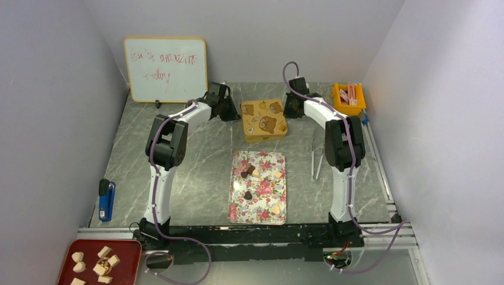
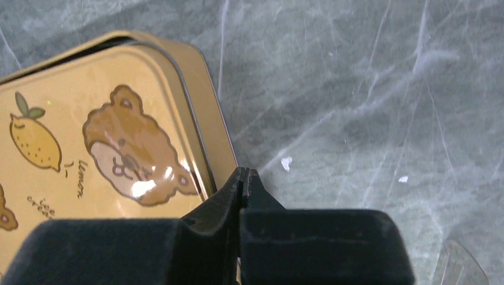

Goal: Pack the chocolate
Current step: Close the box lid on the packing box.

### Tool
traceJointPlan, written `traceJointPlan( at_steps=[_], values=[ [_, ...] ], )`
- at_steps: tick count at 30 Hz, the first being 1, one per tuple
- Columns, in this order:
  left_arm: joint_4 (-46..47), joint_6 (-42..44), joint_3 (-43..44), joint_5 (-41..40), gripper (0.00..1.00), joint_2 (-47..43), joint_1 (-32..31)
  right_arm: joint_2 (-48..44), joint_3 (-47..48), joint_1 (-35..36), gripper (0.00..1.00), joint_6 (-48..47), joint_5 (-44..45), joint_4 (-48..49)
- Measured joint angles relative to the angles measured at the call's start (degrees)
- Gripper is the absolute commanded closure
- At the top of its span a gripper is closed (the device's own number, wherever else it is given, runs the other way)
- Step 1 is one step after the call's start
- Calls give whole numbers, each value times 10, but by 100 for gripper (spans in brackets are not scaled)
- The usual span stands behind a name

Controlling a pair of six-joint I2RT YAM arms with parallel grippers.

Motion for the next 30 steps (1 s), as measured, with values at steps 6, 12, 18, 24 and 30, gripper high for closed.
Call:
traceJointPlan(
  at_steps=[6, 12, 18, 24, 30],
  values=[
    [0, 0, 0, 0, 87, 0, 0, 34, 40, -1, 100, -1, -1, -7],
    [-1, 0, 0, 0, 87, 0, 0, 54, 73, -2, 100, -3, -3, -21],
    [-5, 0, 4, 0, 87, 2, 0, 68, 95, -3, 100, -3, -3, -27],
    [-8, 7, 11, -1, 87, 2, 2, 73, 107, -3, 100, -3, -2, -28],
    [-11, 12, 11, -12, 86, 2, 9, 80, 116, -4, 100, -4, -2, -32]
  ],
)
